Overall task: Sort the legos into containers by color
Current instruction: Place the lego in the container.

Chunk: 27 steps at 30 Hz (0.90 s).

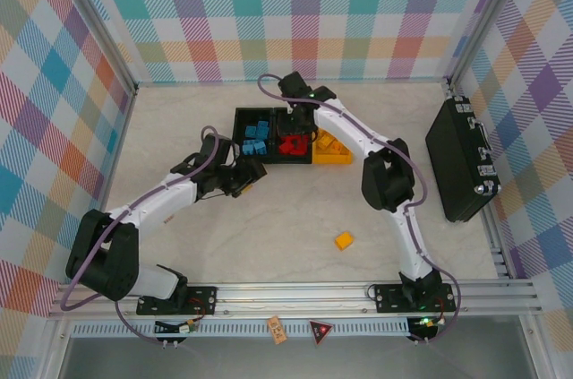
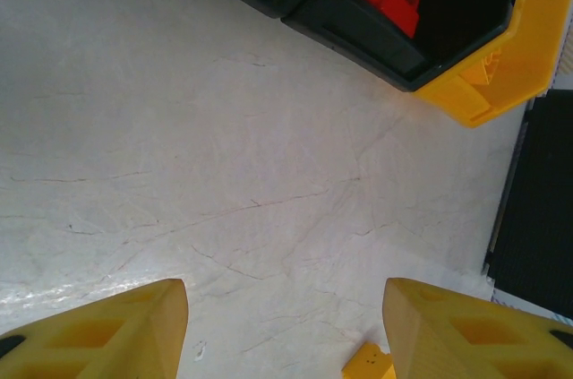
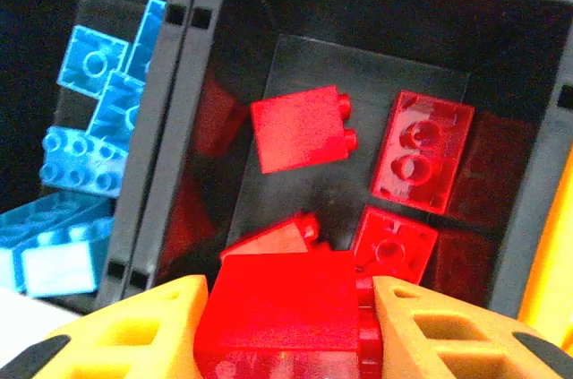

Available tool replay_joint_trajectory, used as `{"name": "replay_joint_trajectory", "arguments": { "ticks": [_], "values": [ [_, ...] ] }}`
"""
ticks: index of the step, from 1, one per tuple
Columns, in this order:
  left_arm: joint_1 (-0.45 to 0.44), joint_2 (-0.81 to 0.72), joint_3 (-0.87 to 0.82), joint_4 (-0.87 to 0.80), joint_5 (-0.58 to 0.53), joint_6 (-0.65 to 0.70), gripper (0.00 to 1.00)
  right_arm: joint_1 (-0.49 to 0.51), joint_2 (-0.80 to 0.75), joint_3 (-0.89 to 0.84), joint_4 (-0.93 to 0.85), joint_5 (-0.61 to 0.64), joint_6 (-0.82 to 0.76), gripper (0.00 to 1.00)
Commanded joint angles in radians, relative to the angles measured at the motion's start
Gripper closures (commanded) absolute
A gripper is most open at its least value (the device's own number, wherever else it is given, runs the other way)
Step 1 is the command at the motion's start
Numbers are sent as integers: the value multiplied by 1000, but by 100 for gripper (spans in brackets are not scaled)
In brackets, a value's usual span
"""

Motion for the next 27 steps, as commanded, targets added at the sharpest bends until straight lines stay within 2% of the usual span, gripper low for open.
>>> {"name": "replay_joint_trajectory", "arguments": {
  "ticks": [1,4,8,13,16,27],
  "values": [
    [-20,17,18,21,-10,-8,40,-13,56,97,-59,33,-17,60],
    [-29,14,8,27,-15,-15,41,-19,98,159,-86,42,-23,56],
    [-35,10,8,25,-18,-17,41,-21,106,195,-95,58,-30,41],
    [-43,12,25,5,-25,-2,41,-20,48,179,-94,56,-32,39],
    [-48,14,31,1,-29,6,41,-19,-28,100,-66,50,-24,39],
    [-62,19,78,-92,-35,96,41,-19,-374,-369,63,-18,28,36]
  ]
}}
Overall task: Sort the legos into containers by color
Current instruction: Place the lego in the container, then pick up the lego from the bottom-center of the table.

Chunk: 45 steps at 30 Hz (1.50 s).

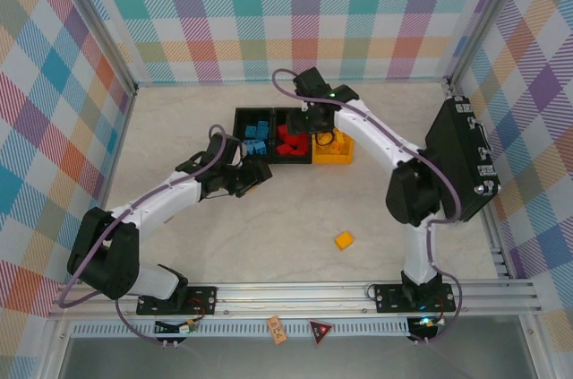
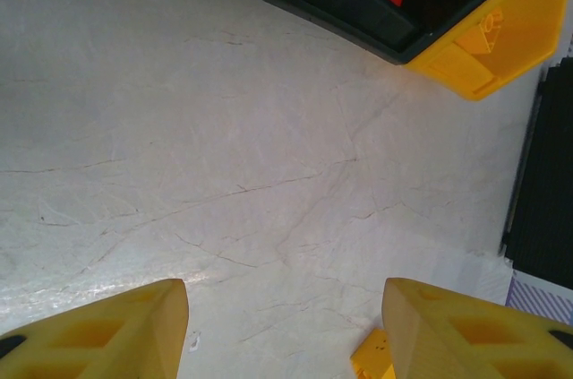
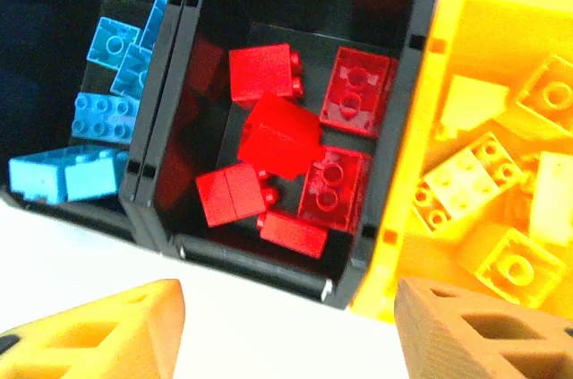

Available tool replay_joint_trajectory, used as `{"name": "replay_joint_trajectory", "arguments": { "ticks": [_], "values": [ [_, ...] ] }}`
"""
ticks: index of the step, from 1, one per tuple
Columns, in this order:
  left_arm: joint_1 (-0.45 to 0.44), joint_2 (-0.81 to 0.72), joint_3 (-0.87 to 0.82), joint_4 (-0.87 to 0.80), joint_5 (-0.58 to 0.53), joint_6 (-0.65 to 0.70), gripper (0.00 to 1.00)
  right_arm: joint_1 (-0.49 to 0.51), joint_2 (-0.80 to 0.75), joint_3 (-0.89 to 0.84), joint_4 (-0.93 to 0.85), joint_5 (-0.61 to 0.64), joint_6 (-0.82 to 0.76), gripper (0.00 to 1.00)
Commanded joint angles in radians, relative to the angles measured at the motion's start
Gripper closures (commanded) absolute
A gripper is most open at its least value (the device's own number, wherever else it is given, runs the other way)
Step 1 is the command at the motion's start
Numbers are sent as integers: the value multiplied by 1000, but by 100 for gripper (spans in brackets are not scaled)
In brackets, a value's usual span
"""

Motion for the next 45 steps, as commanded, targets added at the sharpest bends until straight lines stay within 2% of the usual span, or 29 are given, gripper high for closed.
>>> {"name": "replay_joint_trajectory", "arguments": {
  "ticks": [1,15,23,28,34,45],
  "values": [
    [-14,13,41,-57,-4,65,41,-3,-83,-118,37,-40,36,36],
    [-85,107,98,-159,117,230,40,-1,-437,-653,21,-69,109,30],
    [-139,169,94,-154,151,262,40,9,-556,-879,-8,-99,163,30],
    [-157,179,67,-137,171,258,40,46,-586,-956,0,-124,207,29],
    [-161,166,13,-123,160,244,40,108,-569,-1020,11,-147,266,29],
    [-163,185,-14,-88,150,224,40,163,-536,-1101,54,-180,347,29]
  ]
}}
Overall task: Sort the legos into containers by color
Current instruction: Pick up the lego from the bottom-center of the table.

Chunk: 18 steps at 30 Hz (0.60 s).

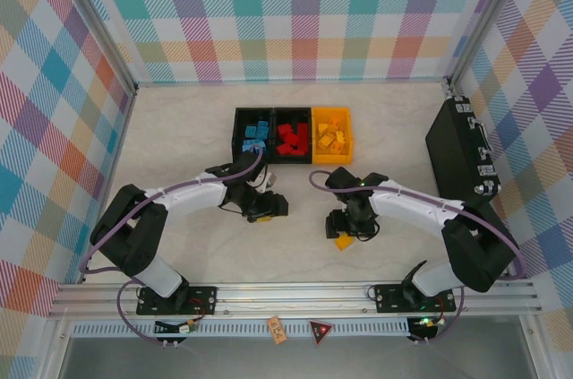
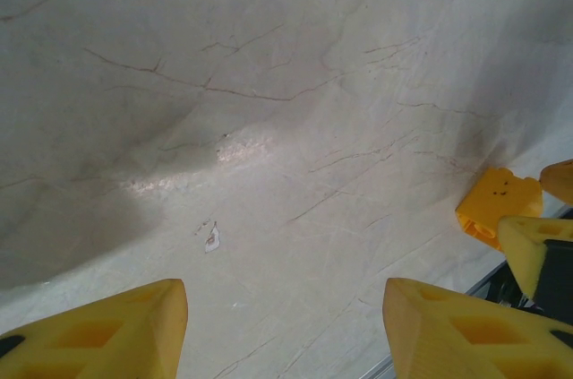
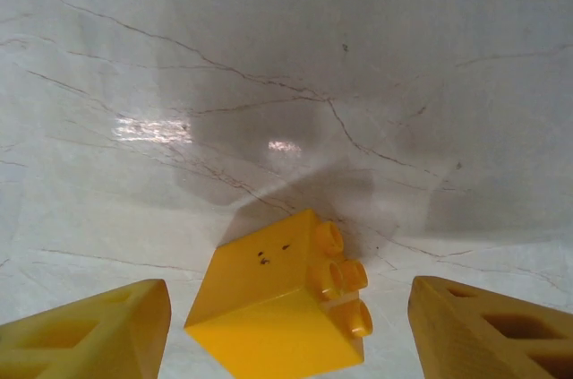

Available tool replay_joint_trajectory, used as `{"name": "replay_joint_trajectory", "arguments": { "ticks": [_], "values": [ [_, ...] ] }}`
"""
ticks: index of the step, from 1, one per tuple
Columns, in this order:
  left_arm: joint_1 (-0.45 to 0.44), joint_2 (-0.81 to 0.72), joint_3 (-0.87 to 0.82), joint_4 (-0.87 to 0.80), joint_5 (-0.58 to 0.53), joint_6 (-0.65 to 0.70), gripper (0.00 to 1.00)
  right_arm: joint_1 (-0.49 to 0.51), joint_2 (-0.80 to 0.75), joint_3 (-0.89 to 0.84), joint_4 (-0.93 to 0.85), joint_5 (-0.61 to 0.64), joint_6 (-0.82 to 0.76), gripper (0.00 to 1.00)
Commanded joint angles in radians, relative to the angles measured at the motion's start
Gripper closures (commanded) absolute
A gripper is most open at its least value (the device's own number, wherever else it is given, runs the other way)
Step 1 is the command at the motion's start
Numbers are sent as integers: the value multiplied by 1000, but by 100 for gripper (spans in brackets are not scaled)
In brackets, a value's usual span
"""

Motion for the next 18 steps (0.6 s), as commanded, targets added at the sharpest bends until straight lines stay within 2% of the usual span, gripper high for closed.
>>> {"name": "replay_joint_trajectory", "arguments": {
  "ticks": [1,10,18],
  "values": [
    [-8,13,-6,19,7,-4,40,26,31,-15,16,-23,40,29],
    [-9,20,-26,33,-1,-16,40,57,87,-7,41,-29,51,32],
    [-8,18,-35,43,-7,-26,40,57,95,21,27,9,47,51]
  ]
}}
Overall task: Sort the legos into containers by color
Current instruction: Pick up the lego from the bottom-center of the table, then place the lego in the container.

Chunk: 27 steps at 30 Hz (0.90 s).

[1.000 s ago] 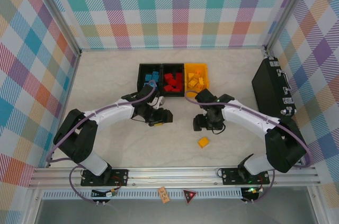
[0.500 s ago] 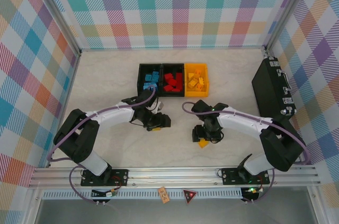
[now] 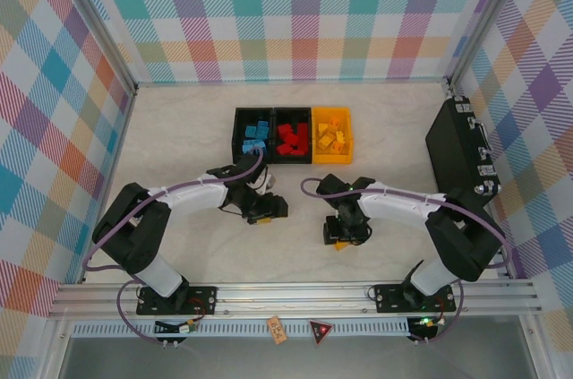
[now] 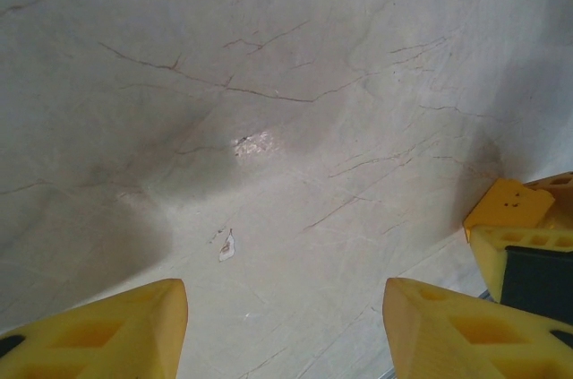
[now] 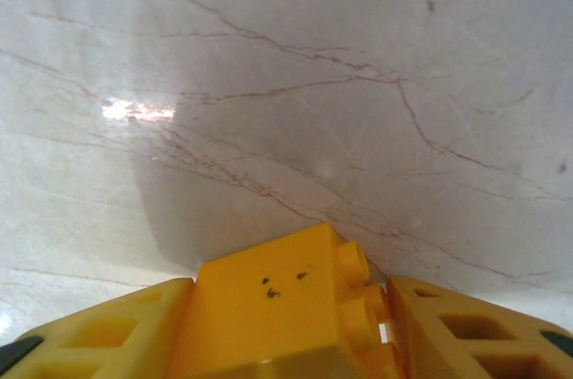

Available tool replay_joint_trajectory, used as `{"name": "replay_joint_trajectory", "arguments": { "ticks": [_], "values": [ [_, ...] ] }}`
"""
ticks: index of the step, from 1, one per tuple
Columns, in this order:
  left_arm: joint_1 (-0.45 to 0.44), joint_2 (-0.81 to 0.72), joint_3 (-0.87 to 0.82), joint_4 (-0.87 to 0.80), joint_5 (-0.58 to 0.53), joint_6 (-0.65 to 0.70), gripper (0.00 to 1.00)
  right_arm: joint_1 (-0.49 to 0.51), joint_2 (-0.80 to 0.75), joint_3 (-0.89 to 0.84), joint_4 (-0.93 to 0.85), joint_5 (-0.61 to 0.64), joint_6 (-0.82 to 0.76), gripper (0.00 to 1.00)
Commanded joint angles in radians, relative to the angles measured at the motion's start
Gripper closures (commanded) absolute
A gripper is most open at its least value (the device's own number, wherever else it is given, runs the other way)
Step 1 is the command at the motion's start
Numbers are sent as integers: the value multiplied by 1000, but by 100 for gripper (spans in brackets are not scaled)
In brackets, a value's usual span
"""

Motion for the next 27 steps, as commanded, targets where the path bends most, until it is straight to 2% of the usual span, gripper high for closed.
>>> {"name": "replay_joint_trajectory", "arguments": {
  "ticks": [1,10,18,27],
  "values": [
    [-9,1,-12,14,-6,-15,40,6,9,28,-17,23,0,52],
    [-9,-46,4,14,-39,-42,40,-14,-11,181,-69,93,-70,53],
    [1,-76,99,-14,-96,-50,40,-101,59,359,-32,95,-179,52],
    [67,-124,143,-18,-145,-96,40,-216,160,553,-2,87,-257,52]
  ]
}}
